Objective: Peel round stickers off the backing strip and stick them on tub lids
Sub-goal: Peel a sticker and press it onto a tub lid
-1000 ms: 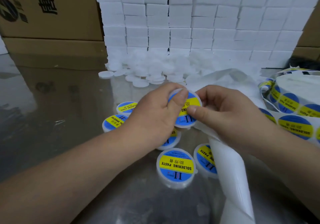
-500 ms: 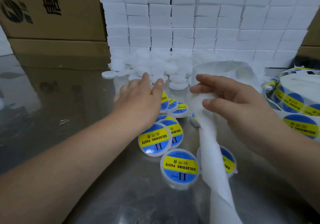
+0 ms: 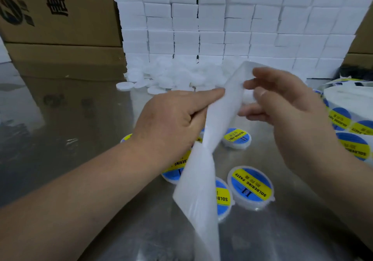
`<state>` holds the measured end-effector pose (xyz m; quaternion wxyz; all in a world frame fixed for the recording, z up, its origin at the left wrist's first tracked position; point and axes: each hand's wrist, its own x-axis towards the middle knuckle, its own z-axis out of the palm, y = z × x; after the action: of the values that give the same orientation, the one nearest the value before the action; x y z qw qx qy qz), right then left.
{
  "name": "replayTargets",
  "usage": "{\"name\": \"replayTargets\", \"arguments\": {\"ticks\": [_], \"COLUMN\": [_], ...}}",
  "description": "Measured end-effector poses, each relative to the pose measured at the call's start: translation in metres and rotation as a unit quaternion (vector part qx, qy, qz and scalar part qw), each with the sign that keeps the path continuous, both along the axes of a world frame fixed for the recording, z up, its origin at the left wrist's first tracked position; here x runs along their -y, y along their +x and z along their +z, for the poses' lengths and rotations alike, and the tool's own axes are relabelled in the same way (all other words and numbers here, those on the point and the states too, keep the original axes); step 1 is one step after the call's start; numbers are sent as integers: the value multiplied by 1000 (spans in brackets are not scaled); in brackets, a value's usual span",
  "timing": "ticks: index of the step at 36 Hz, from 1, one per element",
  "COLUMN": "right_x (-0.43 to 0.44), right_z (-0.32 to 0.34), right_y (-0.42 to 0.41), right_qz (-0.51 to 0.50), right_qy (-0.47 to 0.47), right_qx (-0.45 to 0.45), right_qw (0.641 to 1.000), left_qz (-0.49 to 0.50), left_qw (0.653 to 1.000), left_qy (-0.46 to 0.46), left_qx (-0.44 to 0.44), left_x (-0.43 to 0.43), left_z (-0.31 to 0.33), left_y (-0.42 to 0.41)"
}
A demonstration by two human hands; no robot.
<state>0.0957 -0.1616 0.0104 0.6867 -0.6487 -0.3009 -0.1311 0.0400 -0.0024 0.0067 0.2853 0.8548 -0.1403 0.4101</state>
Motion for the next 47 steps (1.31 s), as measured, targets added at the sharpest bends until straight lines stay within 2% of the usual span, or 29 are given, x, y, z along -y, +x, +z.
{"name": "replayTargets", "arguments": {"ticks": [2,3,7,10,15,17,20,23,25,27,30,34,38,43,47], "right_x": [3,4,1,1,8,9,8,4,3,3,5,6,6,5,5], "right_z": [3,5,3,0,3,3,4,1,0,0,2,2,0,-1,0], "right_y": [9,12,14,15,16,17,15,10,8,8,9,9,10,8,9], "right_qz": [-62,-60,57,38,-44,-53,-29,6,26,39,36,31,25,39,53], "right_qy": [-1,-7,1,11,-2,-5,-18,-66,-82,-78,-68,-72,-75,-81,-74], "right_qx": [-47,-79,-197,-180,-121,-123,-138,-139,-142,-146,-137,-128,-130,-130,-129], "right_qw": [997,995,979,983,992,991,990,988,986,985,988,989,988,987,987], "left_qz": [-15,-22,-70,-109,-151,-164,-151,-60,24,74,129,213,195,142,174], "left_qw": [1000,999,990,975,964,974,982,963,957,961,964,917,873,868,879], "left_qy": [13,31,121,191,209,138,-65,-241,-257,-213,-83,94,253,294,311], "left_qx": [1,3,2,-14,-65,-73,-92,-106,-132,-161,-218,-324,-369,-374,-316], "left_x": [1,1,2,4,7,8,13,10,-3,-17,-34,-54,-53,-28,-18], "left_z": [-1,0,2,2,-1,-3,5,19,27,33,38,29,13,2,4], "left_y": [-2,-2,-2,-2,-4,-8,-14,3,23,43,80,132,166,191,193]}}
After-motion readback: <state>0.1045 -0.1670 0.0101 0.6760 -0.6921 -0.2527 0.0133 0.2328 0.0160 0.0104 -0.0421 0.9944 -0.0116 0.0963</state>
